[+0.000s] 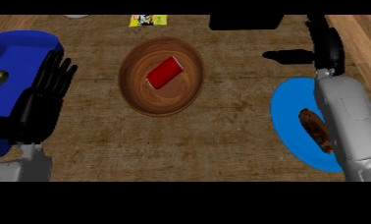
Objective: Pick the can from the plate and place it in the bowl
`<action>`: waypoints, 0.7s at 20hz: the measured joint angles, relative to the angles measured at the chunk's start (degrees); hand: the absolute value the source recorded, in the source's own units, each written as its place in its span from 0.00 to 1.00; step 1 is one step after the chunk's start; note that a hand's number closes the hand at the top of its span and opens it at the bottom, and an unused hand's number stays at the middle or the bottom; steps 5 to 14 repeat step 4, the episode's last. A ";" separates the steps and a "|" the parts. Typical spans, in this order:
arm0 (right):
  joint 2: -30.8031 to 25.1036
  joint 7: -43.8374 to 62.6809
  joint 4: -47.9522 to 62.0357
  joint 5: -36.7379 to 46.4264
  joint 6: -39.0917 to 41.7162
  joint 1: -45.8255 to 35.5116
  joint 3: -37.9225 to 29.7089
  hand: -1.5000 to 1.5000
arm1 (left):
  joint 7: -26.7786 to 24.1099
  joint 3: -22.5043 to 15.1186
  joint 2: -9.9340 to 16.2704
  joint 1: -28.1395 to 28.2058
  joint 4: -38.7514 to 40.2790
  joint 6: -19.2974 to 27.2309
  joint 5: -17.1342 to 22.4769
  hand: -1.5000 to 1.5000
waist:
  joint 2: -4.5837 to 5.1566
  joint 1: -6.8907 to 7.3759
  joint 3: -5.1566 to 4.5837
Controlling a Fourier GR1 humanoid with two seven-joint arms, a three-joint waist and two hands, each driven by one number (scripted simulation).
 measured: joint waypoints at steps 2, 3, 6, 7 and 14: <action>-1.30 0.81 -4.74 -1.65 2.83 4.38 -0.24 0.00 | 0.29 0.81 0.53 -0.04 0.14 -0.58 0.69 0.50 | -0.02 -0.04 -0.01; -2.11 0.62 -6.06 -2.33 4.23 6.09 -0.51 0.00 | 0.60 1.01 0.83 -0.67 0.63 -0.78 0.80 0.50 | 0.02 0.02 -0.01; -3.02 0.65 -7.49 -3.05 5.58 7.74 -0.88 0.00 | 1.32 0.95 0.85 -0.65 -0.19 -0.67 0.91 0.50 | 0.04 0.11 -0.01; -3.02 0.65 -7.49 -3.05 5.58 7.74 -0.88 0.00 | 1.32 0.95 0.85 -0.65 -0.19 -0.67 0.91 0.50 | 0.04 0.11 -0.01; -3.02 0.65 -7.49 -3.05 5.58 7.74 -0.88 0.00 | 1.32 0.95 0.85 -0.65 -0.19 -0.67 0.91 0.50 | 0.04 0.11 -0.01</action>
